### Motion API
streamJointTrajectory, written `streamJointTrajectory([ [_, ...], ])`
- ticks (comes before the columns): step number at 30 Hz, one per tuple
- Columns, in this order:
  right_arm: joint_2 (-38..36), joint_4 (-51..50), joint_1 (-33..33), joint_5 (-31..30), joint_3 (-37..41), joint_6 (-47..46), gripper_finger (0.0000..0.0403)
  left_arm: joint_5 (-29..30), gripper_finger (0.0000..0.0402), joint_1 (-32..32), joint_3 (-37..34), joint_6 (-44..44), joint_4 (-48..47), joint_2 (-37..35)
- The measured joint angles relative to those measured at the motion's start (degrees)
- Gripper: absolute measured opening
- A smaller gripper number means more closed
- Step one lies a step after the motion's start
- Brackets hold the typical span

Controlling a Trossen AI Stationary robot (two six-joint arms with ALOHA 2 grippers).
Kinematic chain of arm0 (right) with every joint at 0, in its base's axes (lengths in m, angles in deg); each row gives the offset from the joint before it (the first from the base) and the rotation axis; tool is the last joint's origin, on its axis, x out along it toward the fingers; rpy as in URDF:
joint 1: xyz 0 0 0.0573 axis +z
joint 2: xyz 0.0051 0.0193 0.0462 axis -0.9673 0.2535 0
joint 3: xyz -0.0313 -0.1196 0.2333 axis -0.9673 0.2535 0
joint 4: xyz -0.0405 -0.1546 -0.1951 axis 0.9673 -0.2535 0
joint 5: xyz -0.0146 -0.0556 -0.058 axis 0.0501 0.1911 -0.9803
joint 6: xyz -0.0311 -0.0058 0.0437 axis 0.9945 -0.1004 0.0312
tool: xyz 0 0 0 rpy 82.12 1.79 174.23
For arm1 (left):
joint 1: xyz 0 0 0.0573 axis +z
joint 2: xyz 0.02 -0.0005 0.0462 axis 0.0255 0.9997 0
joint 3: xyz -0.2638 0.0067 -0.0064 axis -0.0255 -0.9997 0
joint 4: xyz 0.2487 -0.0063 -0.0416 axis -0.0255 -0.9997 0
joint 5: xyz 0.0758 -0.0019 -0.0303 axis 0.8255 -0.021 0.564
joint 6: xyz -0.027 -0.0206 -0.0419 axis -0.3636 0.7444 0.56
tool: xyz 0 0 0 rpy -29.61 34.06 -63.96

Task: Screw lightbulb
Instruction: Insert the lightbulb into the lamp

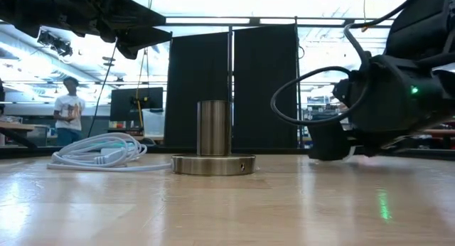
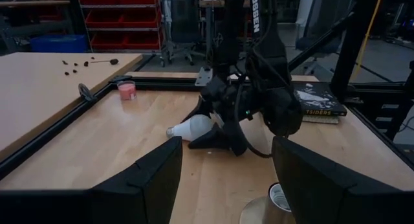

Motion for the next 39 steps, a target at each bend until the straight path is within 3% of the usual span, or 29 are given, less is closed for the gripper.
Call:
streamJointTrajectory([
  [16,-1.4,-0.1,1.9,-0.4,0.0,2.6,0.0275,0.0,0.0245,0.0,0.0,0.0,-0.3,0.0],
  [25,-8.4,-0.1,3.2,0.5,0.0,11.6,0.0282,0.0,0.0245,0.0,0.0,0.2,-0.7,0.0],
  [30,-16.7,1.4,4.0,6.7,0.0,23.0,0.0274,-5.5,0.0245,0.0,0.0,3.1,-6.8,0.0],
  [34,-24.4,6.8,4.0,17.1,0.0,36.5,0.0273,-13.0,0.0245,-0.4,0.0,6.3,-14.0,0.0],
  [39,-31.4,16.6,1.8,30.7,-0.1,50.2,0.0278,-13.9,0.0245,-2.9,0.0,9.4,-16.7,1.6],
])
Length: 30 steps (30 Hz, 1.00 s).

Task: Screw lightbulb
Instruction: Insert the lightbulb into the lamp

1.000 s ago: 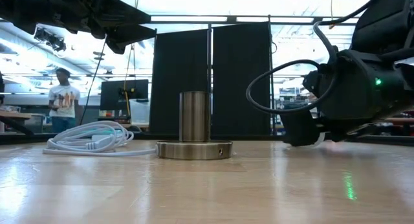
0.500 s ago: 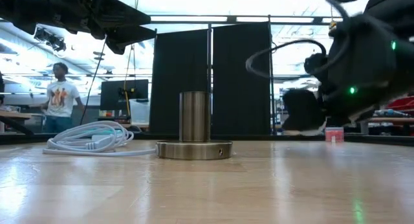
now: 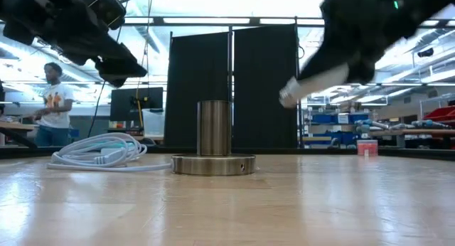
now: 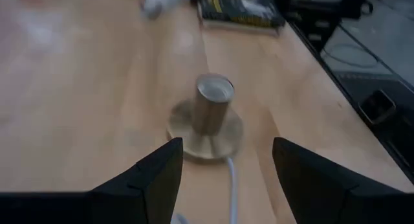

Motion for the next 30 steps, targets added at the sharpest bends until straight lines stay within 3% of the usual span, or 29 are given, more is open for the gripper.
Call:
streamJointTrajectory([
  [5,-0.3,-2.6,-2.4,7.5,-5.6,6.7,0.0276,1.3,0.0245,-3.3,0.0,0.2,6.9,6.6],
  [14,8.6,-17.5,-5.6,16.3,-25.4,14.7,0.0276,7.8,0.0245,-7.2,0.0,3.4,25.7,25.7],
  [20,14.6,-24.8,-7.5,23.6,-34.5,17.5,0.0276,10.6,0.0245,-7.8,0.0,3.0,39.7,35.9],
  [30,20.2,-31.8,-10.1,33.3,-42.8,19.3,0.0277,13.1,0.0245,-7.7,8.1,0.8,42.7,47.6],
])
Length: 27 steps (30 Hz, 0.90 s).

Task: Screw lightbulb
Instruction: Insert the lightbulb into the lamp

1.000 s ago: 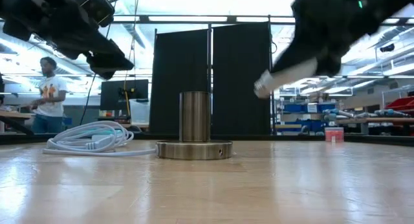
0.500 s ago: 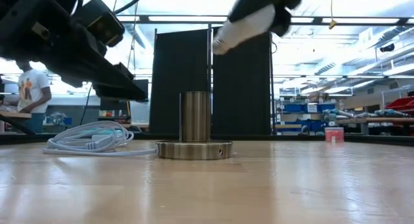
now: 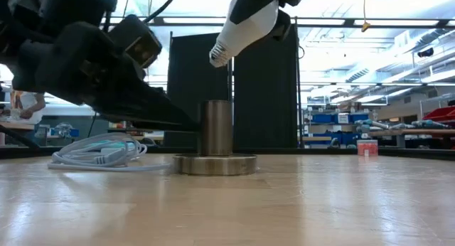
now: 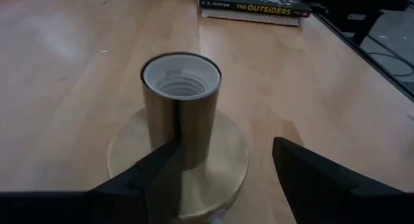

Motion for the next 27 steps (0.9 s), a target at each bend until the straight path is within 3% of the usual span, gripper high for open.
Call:
streamJointTrajectory([
  [9,-0.1,-4.1,-0.3,3.5,-0.3,-1.1,0.0277,4.6,0.0245,0.2,6.1,-1.0,-0.2,5.9],
  [27,-0.8,-10.0,0.1,4.7,-0.3,-1.0,0.0277,7.3,0.0245,2.0,14.7,-2.5,-1.9,11.1],
])
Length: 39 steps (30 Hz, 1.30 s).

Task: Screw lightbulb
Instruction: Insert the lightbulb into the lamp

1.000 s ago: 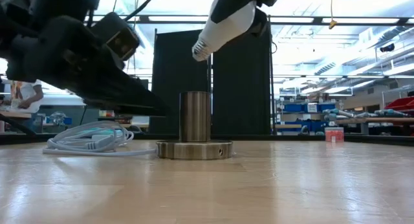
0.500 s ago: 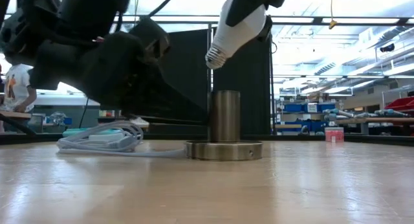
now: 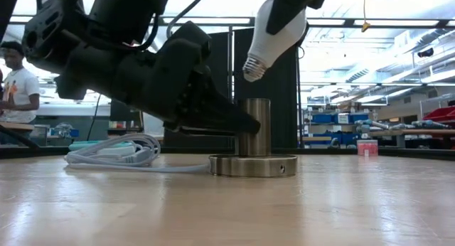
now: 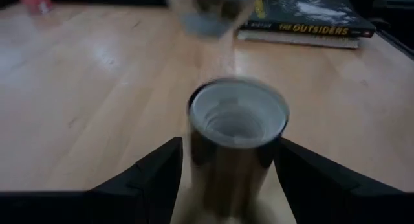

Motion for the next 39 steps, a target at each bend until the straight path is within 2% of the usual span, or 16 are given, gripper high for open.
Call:
streamJointTrajectory([
  [11,0.0,0.2,0.0,1.6,0.0,-0.1,0.0277,1.2,0.02,2.0,-0.1,-1.9,-0.5,0.0],
  [16,0.0,0.1,-0.5,2.0,0.0,-1.1,0.0277,1.0,0.0194,3.4,-0.1,-4.5,0.7,0.0],
  [24,0.2,-3.9,-3.6,3.4,0.0,-5.6,0.0277,-4.6,0.0194,6.7,1.6,-6.0,1.3,0.0],
  [33,0.6,-5.8,-6.2,4.8,0.0,-7.3,0.0277,-5.4,0.0194,8.5,6.1,-5.8,-9.6,0.0],
  [39,0.6,-6.8,-7.3,6.0,0.0,-8.5,0.0277,-5.4,0.0194,8.5,8.1,-5.8,-12.3,0.0],
])
